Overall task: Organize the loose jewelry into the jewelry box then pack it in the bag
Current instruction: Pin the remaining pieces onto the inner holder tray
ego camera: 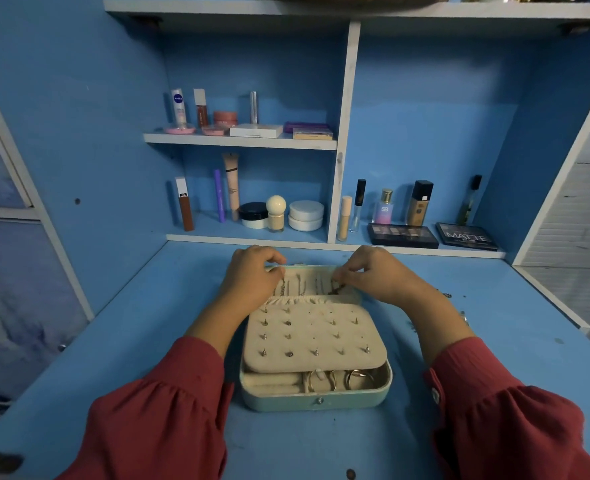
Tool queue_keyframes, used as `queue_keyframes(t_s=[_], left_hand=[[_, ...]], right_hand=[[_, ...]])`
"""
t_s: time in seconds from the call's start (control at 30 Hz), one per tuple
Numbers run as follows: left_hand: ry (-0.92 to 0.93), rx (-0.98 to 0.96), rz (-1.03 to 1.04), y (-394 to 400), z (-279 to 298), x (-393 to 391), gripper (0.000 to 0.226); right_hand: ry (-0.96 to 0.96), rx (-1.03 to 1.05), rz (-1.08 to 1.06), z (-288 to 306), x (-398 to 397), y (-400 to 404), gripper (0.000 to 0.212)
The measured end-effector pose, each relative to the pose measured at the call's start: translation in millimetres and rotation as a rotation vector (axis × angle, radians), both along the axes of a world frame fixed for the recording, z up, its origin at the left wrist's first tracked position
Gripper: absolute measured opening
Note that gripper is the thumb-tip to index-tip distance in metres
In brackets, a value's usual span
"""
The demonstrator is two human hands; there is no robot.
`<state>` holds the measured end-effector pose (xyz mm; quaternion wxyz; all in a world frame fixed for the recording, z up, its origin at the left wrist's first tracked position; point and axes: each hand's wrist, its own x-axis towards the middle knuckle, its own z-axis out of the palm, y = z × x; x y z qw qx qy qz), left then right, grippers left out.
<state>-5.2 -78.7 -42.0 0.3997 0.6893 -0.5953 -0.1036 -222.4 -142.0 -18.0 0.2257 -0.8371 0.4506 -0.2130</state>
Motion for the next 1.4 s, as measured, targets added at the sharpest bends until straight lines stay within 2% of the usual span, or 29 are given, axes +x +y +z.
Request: queue_keyframes(t_s=[0.13, 0.23, 0.43, 0.5, 0.57, 0.63, 0.8, 0.93, 1.07, 1.23, 1.4], left_hand=[[-0.009, 0.058, 0.091, 2, -2, 1, 0.013], [0.005, 0.115, 0.131, 2, -4, 2, 0.016], [0.083, 0.115, 0.209, 5, 1, -2, 0.047], [0.083, 0.116, 0.224, 6, 3, -4, 0.049], [0.076, 0.101, 0.232, 6, 3, -5, 0.048], [0.070, 0.085, 0.235, 6, 4, -6, 0.047], [0.048, 0.097, 0.221, 6, 4, -6, 0.045], [0.040, 0.100, 0.222, 6, 5, -7, 0.046], [0.058, 0.102, 0.225, 7, 4, -8, 0.046], [0.055, 0.101, 0.216, 6, 3, -8, 0.045], [0.059, 0.106, 0.222, 6, 3, -7, 0.043]], right_hand=[[0.091, 0.009, 0.042, 1, 1, 1, 0.034], [0.113, 0.002, 0.073, 3, 3, 5, 0.026], [0.310, -0.021, 0.131, -3, 13, 7, 0.023], [0.338, -0.021, 0.140, -2, 13, 8, 0.028], [0.367, -0.030, 0.146, -1, 12, 6, 0.044], [0.369, -0.006, 0.123, 0, 11, 6, 0.053], [0.267, 0.030, -0.024, -2, 15, 5, 0.061], [0.129, 0.107, -0.206, 1, 18, 5, 0.036], [0.361, 0.022, -0.246, 7, 22, 11, 0.026], [0.417, -0.012, -0.270, 11, 23, 12, 0.046], [0.285, -0.001, -0.278, 11, 17, 13, 0.051]])
